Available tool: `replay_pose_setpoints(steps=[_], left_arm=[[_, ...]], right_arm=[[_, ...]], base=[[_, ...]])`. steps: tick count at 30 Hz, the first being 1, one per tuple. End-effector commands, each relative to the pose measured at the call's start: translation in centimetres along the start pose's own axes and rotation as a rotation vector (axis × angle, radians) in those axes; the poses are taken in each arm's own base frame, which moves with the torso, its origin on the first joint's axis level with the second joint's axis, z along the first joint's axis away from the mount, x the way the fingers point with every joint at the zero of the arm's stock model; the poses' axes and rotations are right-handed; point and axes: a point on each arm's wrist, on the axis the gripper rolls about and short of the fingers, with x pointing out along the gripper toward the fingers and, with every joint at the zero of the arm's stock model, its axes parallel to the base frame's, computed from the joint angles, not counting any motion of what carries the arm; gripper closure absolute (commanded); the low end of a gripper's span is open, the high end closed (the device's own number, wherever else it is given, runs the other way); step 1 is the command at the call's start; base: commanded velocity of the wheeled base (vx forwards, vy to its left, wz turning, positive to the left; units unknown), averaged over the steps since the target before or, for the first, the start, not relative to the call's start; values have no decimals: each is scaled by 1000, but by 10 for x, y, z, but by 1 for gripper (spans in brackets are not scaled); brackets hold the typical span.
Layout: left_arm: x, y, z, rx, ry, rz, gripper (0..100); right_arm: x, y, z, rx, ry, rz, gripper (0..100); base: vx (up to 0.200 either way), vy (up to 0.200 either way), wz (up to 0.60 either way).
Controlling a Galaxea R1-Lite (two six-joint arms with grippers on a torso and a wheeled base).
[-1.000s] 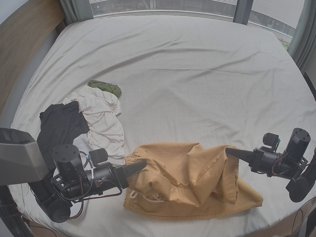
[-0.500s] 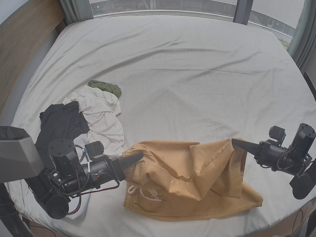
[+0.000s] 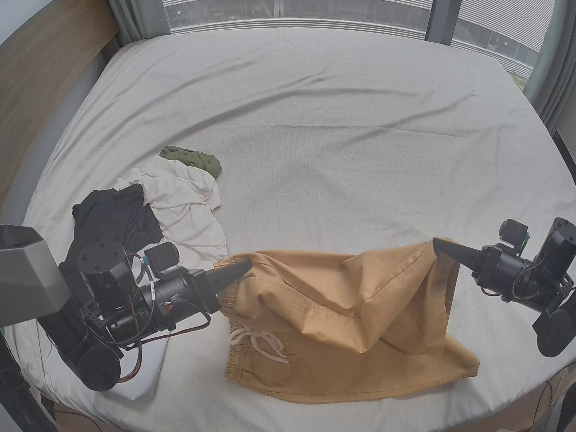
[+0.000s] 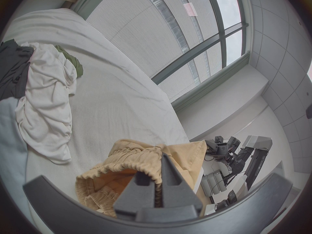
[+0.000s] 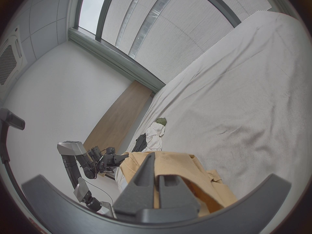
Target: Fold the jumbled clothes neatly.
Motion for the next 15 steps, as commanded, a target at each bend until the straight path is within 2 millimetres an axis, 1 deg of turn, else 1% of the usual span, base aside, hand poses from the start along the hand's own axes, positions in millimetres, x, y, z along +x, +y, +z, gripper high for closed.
replay_pose_setpoints(steps=[1, 3, 8, 15], left_arm=[[-4, -2, 12, 16, -45, -7, 100], [-5, -2, 17, 20, -63, -7, 100], [-4, -3, 21, -11, -77, -14, 100], [-6, -7, 27, -7, -102, -25, 100]], right_arm=[[-4, 2, 8, -11, -32, -1, 100], [-5, 3, 13, -20, -48, 0, 100], [-7, 1, 17, -25, -64, -9, 100], [-9, -2, 22, -34, -83, -22, 100]], base=[[0, 0, 0], [0, 0, 0], [0, 0, 0], [0, 0, 0]])
